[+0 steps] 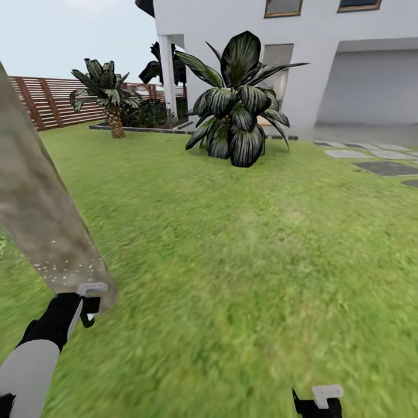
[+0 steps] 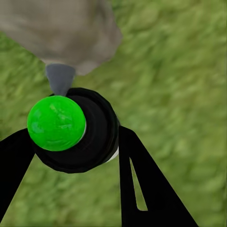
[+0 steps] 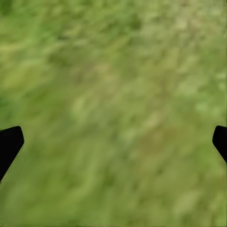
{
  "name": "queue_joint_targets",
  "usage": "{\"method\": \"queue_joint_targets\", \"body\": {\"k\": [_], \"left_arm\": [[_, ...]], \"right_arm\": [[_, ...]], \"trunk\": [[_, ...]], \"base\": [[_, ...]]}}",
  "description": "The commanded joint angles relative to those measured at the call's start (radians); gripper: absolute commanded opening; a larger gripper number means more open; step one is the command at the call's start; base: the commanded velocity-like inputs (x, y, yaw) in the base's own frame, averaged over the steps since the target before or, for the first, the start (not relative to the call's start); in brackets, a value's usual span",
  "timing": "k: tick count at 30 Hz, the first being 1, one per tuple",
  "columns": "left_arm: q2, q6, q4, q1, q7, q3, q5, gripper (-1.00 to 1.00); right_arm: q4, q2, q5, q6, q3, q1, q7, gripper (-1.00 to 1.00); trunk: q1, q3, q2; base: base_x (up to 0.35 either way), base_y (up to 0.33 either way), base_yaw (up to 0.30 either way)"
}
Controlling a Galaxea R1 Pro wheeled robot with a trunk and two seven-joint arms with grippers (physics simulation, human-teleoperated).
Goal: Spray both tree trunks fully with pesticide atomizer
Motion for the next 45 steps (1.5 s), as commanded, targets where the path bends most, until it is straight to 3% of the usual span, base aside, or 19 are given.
{"method": "queue_joint_targets", "body": {"k": [1,8,18,23,25,45], "left_arm": [[0.0,0.0,0.0,0.0,0.0,0.0,0.0,-1.0],[0.001,-0.001,-0.001,0.0,0.0,0.0,0.03,-1.0],[-0.001,-0.001,-0.002,0.0,0.0,0.0,0.036,-1.0],[0.002,-0.003,-0.01,0.0,0.0,0.003,0.114,-1.0],[0.002,-0.008,-0.011,0.0,-0.001,0.0,0.121,-1.0],[0.007,0.005,-0.048,-0.013,-0.001,-0.012,0.112,-1.0]], "right_arm": [[0.0,0.0,0.0,0.0,0.0,0.0,0.0,1.0],[0.0,0.0,0.0,0.0,-0.002,0.0,0.001,1.0],[0.0,0.0,0.0,0.0,-0.001,0.0,0.0,1.0],[0.0,0.0,0.0,0.0,0.0,0.0,0.0,1.0],[0.0,0.0,0.0,0.0,0.0,0.0,0.0,1.0],[-0.001,0.0,0.0,0.0,-0.002,0.0,0.0,1.0]], "trunk": [[0.0,0.0,0.0],[0.0,0.0,0.0],[0.0,0.0,0.0],[0.0,0.0,0.0],[0.0,0.0,0.0],[0.0,0.0,0.0]], "base": [[0.237,-0.185,0.277],[0.237,-0.185,0.277],[0.191,-0.215,0.277],[-0.011,-0.27,0.277],[0.003,-0.263,0.277],[-0.016,-0.091,0.226]]}}
